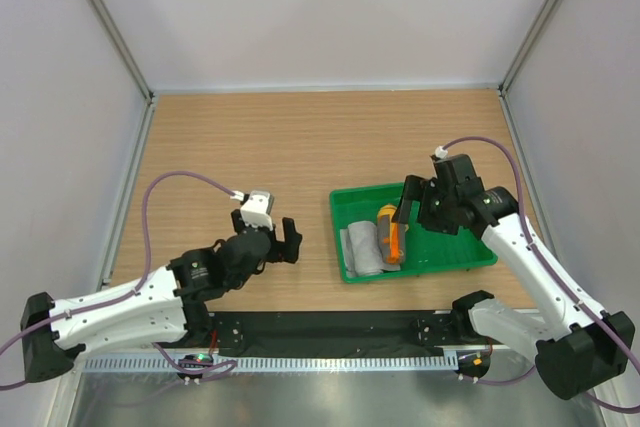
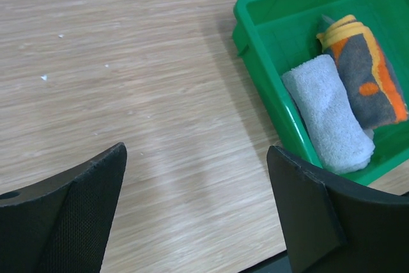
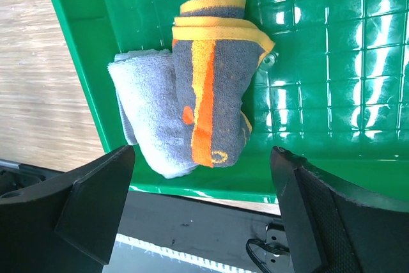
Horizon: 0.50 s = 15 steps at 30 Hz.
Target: Roll the towels
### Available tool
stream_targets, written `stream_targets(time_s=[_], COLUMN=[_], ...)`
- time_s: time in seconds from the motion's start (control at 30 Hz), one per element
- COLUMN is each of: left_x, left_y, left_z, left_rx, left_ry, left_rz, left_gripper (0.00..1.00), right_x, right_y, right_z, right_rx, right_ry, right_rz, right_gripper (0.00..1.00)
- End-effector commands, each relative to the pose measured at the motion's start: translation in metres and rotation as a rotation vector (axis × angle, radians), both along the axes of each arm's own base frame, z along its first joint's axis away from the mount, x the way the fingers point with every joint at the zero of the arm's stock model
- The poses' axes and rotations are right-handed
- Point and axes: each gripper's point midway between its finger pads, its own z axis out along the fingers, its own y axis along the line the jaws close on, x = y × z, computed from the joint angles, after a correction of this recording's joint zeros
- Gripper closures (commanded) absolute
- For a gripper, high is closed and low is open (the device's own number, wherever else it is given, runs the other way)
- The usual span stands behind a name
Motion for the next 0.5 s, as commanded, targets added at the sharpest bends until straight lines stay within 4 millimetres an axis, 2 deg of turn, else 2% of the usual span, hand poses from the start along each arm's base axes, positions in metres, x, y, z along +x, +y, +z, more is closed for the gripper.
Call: stream_targets(time_s=[0.0, 0.17, 0.4, 0.47], left_x=[0.011, 0.016, 0.020, 0.022], left_y=[0.017, 0.033, 0.056, 0.060], left_z=[0.024, 0.034, 0.044, 0.050], left_rx=[0.025, 0.051, 0.056, 0.031], left_ry=[-0.081, -0.134, -0.198, -0.223], left_rz=[0.063, 0.114, 0.201, 0.222], left_gripper=[0.08, 0.07, 0.04, 0.04], right_x=[0.002, 0.000, -0.007, -0.008], right_y=[-0.002, -0.005, -0.015, -0.011], right_z=[0.016, 0.014, 0.008, 0.009], right_rx=[-0.009, -0.023, -0.093, -0.096], right_ry=[-0.051, -0.031, 0.034, 0.030], right_rz=[0.012, 0.000, -0.025, -0.012], right_gripper=[0.05, 0.01, 0.00, 0.00])
